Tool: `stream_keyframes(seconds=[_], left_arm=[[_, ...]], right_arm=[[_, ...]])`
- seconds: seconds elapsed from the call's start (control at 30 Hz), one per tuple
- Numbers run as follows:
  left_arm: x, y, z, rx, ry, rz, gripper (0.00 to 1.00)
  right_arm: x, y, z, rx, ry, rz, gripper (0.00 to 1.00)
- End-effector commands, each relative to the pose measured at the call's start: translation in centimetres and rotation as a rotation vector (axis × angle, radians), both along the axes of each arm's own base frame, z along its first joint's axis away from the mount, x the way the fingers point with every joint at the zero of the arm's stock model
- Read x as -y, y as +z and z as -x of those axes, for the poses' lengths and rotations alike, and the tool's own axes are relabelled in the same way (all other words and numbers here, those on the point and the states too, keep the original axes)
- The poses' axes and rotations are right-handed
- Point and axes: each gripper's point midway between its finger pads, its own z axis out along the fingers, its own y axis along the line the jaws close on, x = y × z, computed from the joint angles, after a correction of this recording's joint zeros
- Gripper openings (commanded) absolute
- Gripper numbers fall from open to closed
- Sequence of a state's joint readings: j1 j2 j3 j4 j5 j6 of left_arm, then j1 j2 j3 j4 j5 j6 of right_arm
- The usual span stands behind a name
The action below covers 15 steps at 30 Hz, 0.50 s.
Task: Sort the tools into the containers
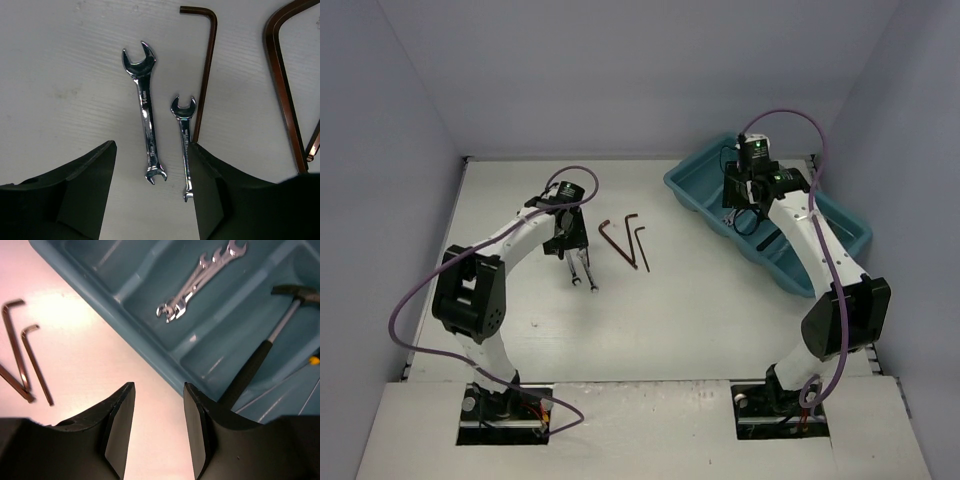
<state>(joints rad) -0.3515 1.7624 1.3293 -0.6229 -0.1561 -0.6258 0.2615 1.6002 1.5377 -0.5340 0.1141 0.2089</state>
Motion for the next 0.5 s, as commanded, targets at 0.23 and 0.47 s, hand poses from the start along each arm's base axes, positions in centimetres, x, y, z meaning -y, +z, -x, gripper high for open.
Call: stream_keyframes(seconds=[0.23, 0.47], left_arm=[[0.5, -1.4, -0.4, -0.086, 0.072, 0.065, 0.47], [0.1, -2.7, -0.6, -0.118, 0.09, 0.071, 0.42]], right_arm=[[0.4, 1.7, 2.3, 0.071, 0.033, -0.017, 0.41], [0.3, 0.9, 2.6, 0.056, 0.044, -0.024, 0.41]])
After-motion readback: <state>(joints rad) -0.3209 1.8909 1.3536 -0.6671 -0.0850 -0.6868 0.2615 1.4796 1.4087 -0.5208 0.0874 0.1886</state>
